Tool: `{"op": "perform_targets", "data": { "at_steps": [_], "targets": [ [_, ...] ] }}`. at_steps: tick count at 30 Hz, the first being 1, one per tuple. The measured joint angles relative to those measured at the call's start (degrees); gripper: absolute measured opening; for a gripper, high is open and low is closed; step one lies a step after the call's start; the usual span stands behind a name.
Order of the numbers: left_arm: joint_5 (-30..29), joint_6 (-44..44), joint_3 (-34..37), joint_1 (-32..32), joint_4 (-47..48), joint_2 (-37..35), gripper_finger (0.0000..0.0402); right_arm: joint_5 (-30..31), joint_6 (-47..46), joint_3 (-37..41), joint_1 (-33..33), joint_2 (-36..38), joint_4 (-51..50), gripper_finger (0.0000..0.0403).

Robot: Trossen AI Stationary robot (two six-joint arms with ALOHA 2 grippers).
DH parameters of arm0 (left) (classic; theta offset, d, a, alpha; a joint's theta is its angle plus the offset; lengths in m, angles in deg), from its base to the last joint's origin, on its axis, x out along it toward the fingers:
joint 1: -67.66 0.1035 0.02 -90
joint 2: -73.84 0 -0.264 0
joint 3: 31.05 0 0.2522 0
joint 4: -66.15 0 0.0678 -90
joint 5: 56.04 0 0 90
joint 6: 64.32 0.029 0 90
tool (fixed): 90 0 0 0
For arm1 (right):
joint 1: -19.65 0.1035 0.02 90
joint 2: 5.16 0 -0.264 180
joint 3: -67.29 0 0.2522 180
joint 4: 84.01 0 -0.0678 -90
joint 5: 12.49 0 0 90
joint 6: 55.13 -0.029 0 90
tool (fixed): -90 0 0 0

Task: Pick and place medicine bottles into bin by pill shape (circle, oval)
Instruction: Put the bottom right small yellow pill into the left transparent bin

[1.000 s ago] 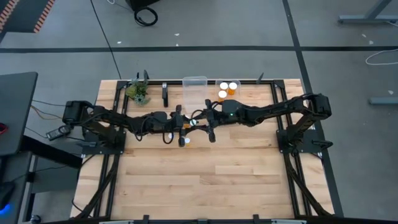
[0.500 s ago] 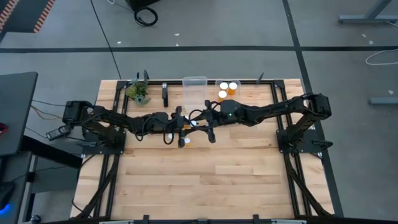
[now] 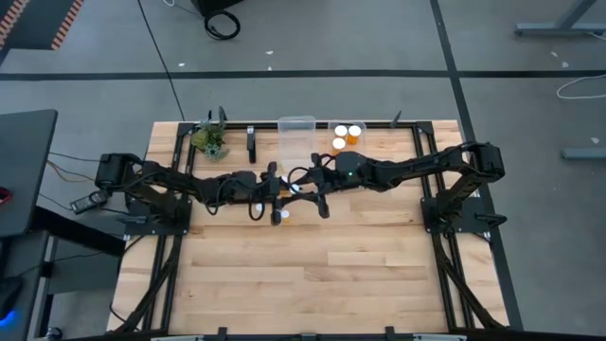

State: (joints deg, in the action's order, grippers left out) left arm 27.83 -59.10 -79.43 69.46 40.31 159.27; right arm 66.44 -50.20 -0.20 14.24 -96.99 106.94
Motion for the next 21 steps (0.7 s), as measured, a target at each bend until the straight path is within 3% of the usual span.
{"op": "perform_targets", "data": {
  "at_steps": [8, 21],
  "targets": [
    [0.00, 0.00, 0.00, 0.00, -0.24, 0.02, 0.0111, 0.97, 0.35, 0.00, 0.02, 0.00, 0.28, 0.0217],
    [-0.04, 0.01, -0.02, 0.02, -0.68, 0.02, 0.0113, 2.04, 0.90, 0.00, 0.02, -0.37, 1.37, 0.0172]
  ]
}}
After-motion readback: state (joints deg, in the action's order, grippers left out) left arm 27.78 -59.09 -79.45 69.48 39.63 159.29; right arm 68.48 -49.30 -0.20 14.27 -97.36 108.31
